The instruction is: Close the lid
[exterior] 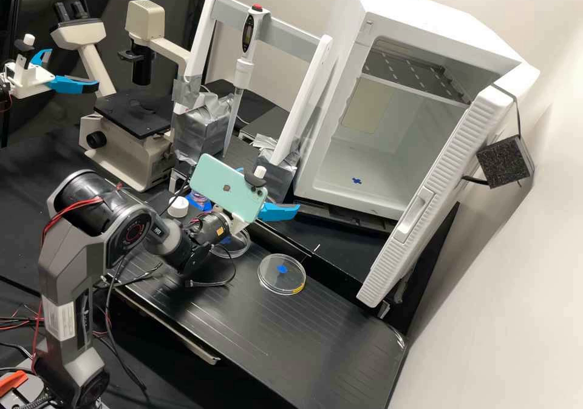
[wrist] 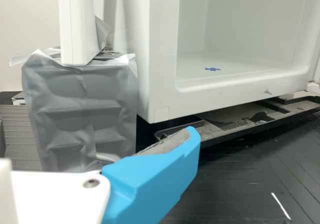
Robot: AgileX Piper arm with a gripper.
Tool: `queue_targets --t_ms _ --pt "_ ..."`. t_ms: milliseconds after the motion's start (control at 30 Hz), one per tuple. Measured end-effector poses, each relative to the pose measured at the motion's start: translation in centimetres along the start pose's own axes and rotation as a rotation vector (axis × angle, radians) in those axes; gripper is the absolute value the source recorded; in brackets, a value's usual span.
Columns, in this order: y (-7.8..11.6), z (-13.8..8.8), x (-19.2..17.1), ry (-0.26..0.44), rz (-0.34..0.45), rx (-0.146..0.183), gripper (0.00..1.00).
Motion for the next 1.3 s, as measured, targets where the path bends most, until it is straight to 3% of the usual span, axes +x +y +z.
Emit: queue_targets --t_ms 400,600,767,967,1300 --pt "0.0 0.4 -0.9 -0.006 0.003 -0.004 1.0" --pt "1.5 1.6 -4.7 0.018 0.089 -0.019 1.0" --pt "2.8 2.4 -8.1 0.044 0.165 -0.008 1.0" --pt "3.9 3.6 -11.6 0.004 0.221 -0.015 1.0" --pt "4.9 5.5 -13.2 -0.079 0.26 -0.026 1.0"
